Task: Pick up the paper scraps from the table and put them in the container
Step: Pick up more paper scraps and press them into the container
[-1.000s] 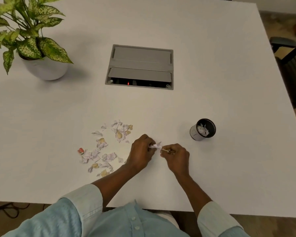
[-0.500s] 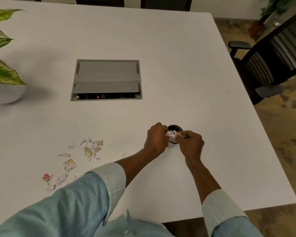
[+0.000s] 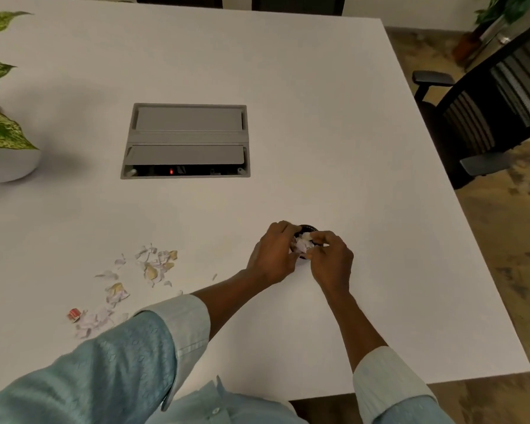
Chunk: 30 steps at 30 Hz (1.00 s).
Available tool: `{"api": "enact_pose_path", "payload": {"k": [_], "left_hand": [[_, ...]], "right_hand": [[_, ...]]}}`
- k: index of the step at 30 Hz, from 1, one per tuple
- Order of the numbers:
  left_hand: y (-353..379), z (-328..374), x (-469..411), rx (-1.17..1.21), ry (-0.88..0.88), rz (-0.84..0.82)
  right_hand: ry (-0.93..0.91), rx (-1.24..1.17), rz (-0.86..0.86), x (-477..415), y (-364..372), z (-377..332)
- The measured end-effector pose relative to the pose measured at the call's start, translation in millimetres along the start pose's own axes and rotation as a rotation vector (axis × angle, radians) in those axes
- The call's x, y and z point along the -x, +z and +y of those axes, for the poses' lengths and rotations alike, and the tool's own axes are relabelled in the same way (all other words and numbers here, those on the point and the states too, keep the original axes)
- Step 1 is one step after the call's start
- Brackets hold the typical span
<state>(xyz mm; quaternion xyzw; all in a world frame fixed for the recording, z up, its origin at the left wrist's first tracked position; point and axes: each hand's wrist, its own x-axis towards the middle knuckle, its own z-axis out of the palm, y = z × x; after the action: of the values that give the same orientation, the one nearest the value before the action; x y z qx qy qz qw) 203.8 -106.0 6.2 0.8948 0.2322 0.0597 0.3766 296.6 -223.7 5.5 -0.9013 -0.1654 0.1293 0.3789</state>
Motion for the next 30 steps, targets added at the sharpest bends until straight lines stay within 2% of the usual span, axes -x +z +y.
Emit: {"api": "enact_pose_path", "payload": {"k": [5, 9, 14, 19, 23, 26, 30], "left_hand": [[-19.0, -50.7, 56.1, -0.083, -0.138, 0.014], [-33.0, -100.1, 119.4, -0.182, -0.288, 0.006], [-48.2, -150.9, 183.1, -0.321, -0.388, -0.043], [-49.7, -179.9, 215.8, -0.394, -0.413, -0.194], [-45.6, -193.3, 223.6, -0.398, -0.359, -0.279], [-43.1, -198.1, 221.9, -0.388, -0.331, -0.221], [-41.7, -204.1, 213.5, -0.344, -0.342, -0.146]], "right_hand": [[-0.130, -0.066, -0.070, 35.7, 23.6, -3.6], [-0.223, 0.021, -0.270, 70.4, 52.2, -1.5], [-0.164, 0.206, -0.533, 94.5, 87.9, 5.7], [-0.128, 0.281, -0.676, 98.8, 112.7, 3.0], [-0.211, 0.393, -0.802, 92.2, 130.0, -4.6], [-0.268, 0.446, -0.860, 87.4, 145.7, -15.3], [-0.273, 0.402, -0.888, 86.0, 166.9, -32.6]]}}
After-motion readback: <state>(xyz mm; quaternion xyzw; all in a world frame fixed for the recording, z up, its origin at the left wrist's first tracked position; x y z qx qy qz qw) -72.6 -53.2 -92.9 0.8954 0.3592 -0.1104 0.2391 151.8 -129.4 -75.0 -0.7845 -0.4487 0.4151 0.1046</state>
